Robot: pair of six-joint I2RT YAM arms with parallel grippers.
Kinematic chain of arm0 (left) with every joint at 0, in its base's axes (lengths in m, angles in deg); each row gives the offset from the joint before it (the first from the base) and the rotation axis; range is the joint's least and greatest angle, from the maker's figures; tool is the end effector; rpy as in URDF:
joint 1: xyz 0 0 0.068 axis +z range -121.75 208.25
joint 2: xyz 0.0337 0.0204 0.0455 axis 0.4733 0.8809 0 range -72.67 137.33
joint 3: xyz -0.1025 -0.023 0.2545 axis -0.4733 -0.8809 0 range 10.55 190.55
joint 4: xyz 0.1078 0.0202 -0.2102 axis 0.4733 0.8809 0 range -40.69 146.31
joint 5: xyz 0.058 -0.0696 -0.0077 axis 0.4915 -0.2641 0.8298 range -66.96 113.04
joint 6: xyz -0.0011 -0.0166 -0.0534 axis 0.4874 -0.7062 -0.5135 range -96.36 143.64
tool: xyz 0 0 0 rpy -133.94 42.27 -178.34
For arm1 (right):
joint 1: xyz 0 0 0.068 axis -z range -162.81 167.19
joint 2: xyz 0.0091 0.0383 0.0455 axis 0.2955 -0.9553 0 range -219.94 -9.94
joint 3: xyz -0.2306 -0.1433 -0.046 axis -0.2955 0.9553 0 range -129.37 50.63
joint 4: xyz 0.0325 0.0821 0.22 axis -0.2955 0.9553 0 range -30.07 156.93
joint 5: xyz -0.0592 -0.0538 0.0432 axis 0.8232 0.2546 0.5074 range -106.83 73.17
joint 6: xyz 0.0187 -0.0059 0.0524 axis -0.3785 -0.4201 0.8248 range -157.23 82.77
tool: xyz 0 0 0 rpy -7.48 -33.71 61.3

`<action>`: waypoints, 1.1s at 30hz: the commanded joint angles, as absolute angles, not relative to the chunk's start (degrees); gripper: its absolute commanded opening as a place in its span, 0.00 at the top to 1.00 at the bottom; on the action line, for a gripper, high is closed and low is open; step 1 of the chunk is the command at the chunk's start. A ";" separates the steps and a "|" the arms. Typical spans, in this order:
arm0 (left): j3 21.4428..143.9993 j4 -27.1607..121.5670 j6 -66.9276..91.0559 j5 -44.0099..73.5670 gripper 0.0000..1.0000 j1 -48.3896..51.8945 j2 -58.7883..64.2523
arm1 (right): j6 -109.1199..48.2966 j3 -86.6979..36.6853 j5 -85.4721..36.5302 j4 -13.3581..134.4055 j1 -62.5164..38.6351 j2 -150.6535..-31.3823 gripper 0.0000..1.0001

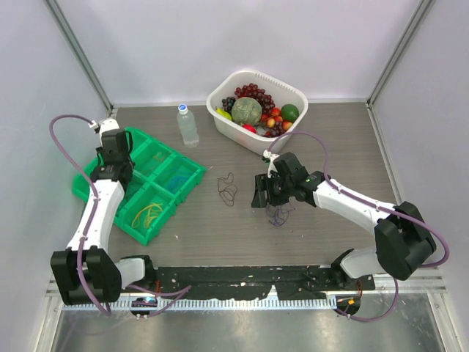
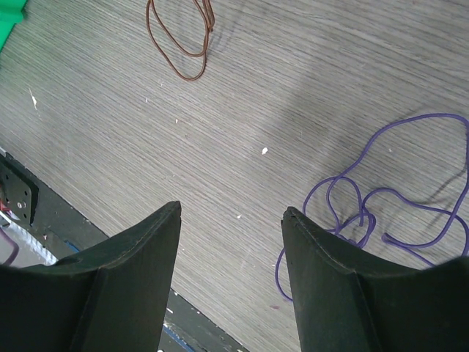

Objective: Untangle the cables

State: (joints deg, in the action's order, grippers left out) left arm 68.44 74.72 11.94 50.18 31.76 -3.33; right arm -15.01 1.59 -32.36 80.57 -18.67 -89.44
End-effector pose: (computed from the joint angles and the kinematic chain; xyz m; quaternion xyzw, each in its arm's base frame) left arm 0.2376 0.0323 0.3133 -0.2191 0.8479 0.1783 0.4486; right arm 0.2048 0.1609 0.2299 -0.1556 0.9224 0.2715 0.2266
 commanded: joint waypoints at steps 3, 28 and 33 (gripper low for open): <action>58.37 55.46 17.49 48.79 1.00 34.58 -6.06 | -16.31 1.58 -31.77 79.62 -17.88 -88.16 0.37; 63.27 84.54 -21.52 43.42 0.60 36.69 -2.72 | -15.61 2.81 -31.77 78.65 -17.44 -88.43 0.38; 70.04 90.61 -24.43 46.94 0.47 33.10 -2.71 | -15.52 2.82 -31.16 79.70 -17.44 -88.25 0.38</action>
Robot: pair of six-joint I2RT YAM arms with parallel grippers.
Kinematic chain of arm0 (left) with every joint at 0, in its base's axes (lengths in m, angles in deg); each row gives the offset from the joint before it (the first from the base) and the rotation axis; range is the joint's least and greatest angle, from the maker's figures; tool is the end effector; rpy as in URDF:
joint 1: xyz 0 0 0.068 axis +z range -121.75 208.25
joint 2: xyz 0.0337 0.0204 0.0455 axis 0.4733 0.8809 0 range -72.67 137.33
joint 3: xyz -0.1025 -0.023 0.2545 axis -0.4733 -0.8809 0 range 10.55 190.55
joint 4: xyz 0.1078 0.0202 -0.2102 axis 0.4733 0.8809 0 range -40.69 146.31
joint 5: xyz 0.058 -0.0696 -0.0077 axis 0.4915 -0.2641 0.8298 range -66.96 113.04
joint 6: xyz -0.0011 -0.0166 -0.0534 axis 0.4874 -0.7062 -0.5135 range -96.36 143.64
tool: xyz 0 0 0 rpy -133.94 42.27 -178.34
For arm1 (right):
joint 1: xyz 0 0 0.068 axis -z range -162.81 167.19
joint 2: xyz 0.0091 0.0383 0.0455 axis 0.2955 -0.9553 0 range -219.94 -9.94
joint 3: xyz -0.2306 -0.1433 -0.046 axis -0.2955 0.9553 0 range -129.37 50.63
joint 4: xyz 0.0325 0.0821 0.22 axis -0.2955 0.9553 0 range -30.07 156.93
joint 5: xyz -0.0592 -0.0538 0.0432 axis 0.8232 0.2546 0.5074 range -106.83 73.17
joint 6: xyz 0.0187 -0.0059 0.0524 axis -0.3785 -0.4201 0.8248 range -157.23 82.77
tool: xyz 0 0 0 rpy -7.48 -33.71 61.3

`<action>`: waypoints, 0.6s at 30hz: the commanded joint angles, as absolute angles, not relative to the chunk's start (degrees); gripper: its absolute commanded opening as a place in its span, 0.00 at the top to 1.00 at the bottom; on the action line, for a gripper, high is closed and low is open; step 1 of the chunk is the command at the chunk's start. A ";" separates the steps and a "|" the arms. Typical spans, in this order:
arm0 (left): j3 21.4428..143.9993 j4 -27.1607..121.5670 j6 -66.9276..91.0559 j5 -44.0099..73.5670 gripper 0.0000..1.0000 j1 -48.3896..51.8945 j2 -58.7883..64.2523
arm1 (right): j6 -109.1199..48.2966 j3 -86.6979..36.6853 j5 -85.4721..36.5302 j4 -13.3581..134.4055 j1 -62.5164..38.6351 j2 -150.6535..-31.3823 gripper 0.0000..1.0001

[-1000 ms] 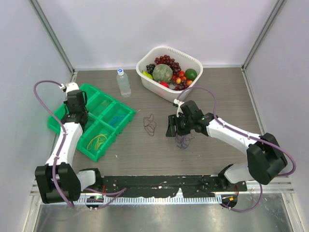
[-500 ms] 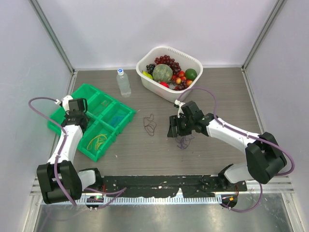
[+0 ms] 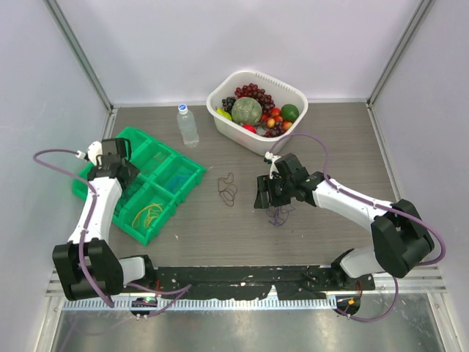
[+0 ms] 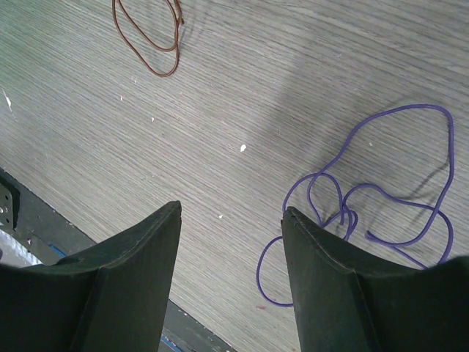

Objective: Untangle the cables

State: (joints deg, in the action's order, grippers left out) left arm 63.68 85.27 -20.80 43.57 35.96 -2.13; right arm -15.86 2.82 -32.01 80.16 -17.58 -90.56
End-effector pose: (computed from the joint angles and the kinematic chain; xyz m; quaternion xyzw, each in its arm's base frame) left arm 0.2199 0.0435 0.2682 -0.4609 0.8145 0.0631 0.3467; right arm 0.2076 0.1566 0.2195 -0.1513 0.9288 0.2583 0.2183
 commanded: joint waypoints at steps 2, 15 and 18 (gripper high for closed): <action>71.80 91.84 -25.48 48.17 0.47 29.59 -2.54 | -15.34 2.82 -30.81 79.79 -17.44 -88.07 0.38; 78.91 76.98 -6.95 38.69 0.49 -3.90 14.83 | -11.04 3.17 -26.68 80.23 -15.42 -82.72 0.38; 85.85 81.99 -5.10 36.76 0.49 -7.51 24.59 | -10.77 3.69 -25.71 80.67 -14.72 -79.38 0.38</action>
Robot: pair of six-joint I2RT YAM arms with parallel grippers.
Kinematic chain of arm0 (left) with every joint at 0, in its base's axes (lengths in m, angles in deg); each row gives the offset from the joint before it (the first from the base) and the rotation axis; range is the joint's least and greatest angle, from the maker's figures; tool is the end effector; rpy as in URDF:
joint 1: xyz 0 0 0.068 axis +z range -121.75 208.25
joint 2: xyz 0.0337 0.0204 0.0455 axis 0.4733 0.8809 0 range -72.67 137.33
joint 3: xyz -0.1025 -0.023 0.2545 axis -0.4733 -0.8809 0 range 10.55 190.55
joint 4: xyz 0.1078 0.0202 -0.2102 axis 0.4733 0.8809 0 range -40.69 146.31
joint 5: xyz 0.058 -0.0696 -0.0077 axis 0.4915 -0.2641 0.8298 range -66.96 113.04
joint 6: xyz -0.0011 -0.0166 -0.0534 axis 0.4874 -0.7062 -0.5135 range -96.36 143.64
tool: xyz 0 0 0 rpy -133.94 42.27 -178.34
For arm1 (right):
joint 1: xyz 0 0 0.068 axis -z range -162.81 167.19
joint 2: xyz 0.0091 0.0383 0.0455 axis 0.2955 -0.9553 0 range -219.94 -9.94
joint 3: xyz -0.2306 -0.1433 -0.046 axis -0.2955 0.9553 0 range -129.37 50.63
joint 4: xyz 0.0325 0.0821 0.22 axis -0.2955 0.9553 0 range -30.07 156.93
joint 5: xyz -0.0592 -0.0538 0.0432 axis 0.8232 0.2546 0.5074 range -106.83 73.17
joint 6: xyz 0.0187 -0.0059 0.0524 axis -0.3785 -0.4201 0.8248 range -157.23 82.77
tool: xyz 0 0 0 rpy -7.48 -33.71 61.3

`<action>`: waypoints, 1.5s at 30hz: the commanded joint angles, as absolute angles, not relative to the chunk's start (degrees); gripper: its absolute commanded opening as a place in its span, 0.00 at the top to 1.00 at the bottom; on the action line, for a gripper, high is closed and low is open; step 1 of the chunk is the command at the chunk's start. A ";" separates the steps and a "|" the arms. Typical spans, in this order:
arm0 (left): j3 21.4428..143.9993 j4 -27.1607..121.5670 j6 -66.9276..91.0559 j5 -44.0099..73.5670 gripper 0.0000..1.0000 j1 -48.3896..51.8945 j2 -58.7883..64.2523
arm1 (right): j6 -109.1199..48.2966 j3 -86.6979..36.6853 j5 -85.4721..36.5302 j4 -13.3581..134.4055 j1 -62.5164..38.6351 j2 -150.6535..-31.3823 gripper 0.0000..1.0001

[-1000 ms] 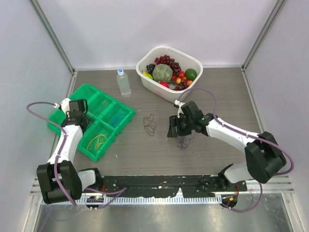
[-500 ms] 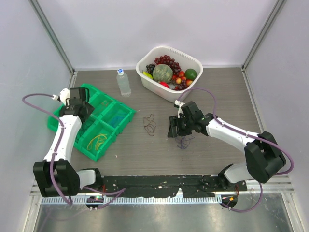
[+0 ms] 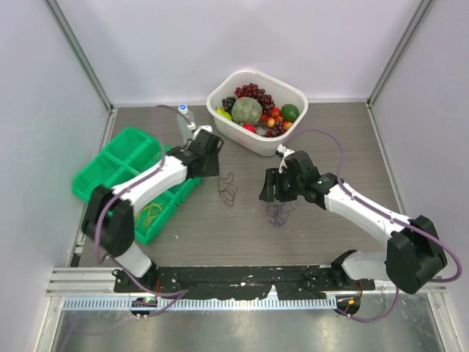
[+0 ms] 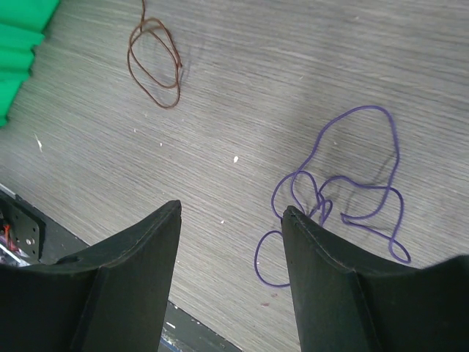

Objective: Untangle the cables

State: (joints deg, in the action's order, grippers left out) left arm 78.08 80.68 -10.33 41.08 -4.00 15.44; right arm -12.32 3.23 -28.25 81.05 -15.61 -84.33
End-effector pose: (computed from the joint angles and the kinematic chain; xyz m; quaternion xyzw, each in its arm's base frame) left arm 0.2648 -0.1528 0.2720 -0.0651 0.9328 -0.0517 0.3506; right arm 0.2019 0.1393 0.2412 -0.0994 0.9247 0.2530 0.2667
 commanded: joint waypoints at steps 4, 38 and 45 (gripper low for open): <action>93.68 86.04 -5.54 31.58 0.49 -9.89 35.59 | -10.77 4.66 -24.74 81.72 -14.02 -76.56 0.38; 76.03 72.43 -13.88 10.65 1.00 -14.90 20.42 | -7.26 4.22 -34.23 84.71 -13.22 -80.34 0.38; 69.71 66.11 -24.94 6.44 1.00 -14.90 11.10 | -1.56 7.38 -46.78 75.60 -14.01 -80.34 0.38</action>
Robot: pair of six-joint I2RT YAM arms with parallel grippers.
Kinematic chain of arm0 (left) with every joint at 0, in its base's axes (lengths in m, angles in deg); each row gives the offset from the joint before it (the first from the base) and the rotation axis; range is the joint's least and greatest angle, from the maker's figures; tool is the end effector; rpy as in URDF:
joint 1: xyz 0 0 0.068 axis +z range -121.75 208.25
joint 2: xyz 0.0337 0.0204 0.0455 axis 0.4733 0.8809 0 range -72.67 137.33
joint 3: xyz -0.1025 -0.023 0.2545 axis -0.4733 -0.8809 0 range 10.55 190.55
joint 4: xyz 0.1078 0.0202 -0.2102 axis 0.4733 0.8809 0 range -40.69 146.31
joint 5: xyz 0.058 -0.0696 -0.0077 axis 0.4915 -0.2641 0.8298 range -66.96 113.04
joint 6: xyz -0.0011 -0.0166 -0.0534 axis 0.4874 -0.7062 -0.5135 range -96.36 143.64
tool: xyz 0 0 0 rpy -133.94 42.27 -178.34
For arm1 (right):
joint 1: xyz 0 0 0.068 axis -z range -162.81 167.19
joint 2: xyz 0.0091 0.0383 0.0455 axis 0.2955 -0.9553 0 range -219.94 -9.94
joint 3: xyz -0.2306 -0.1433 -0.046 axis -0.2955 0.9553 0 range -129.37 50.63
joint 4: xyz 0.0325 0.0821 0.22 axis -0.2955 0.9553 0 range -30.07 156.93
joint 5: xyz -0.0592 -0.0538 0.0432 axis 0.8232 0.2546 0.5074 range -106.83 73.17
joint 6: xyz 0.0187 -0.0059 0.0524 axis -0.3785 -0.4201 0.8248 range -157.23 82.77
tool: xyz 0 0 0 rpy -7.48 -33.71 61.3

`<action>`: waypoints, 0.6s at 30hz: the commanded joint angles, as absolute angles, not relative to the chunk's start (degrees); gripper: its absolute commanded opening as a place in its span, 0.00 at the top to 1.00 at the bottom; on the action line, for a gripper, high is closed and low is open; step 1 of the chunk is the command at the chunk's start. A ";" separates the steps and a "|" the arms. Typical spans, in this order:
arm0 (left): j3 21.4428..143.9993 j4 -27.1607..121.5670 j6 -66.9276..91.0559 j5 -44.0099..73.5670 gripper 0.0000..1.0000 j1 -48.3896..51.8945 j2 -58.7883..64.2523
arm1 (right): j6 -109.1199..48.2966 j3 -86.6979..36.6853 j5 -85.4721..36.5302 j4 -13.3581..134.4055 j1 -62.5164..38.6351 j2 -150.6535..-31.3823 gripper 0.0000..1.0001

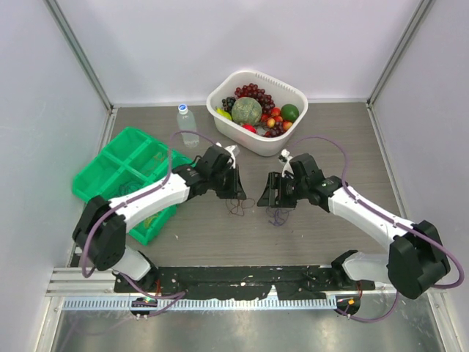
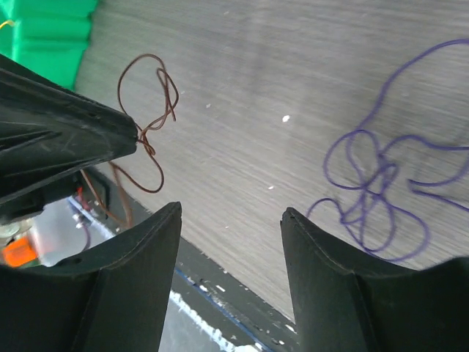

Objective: Untangle the cables

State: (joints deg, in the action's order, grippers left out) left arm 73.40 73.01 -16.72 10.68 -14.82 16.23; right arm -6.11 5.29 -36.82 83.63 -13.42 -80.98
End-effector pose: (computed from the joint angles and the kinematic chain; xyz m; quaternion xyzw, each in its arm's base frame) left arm 0.2209 -0.2177 0.2526 0.0591 0.9324 -0.3031 0.1880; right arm 0.1897 0.1277 0.2411 -0.0561 0.9239 0.3150 0.2097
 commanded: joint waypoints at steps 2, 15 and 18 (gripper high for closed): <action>67.95 65.04 -29.42 6.25 1.00 -14.82 8.90 | -0.84 8.88 -48.46 71.73 -15.76 -78.59 0.38; 59.69 59.60 -61.86 2.21 1.00 -14.73 -1.03 | 1.35 11.16 -35.38 65.03 -28.25 -72.61 0.38; 58.28 58.80 -64.33 1.86 1.00 -14.73 -3.23 | 1.88 11.34 -34.23 62.05 -28.43 -71.99 0.42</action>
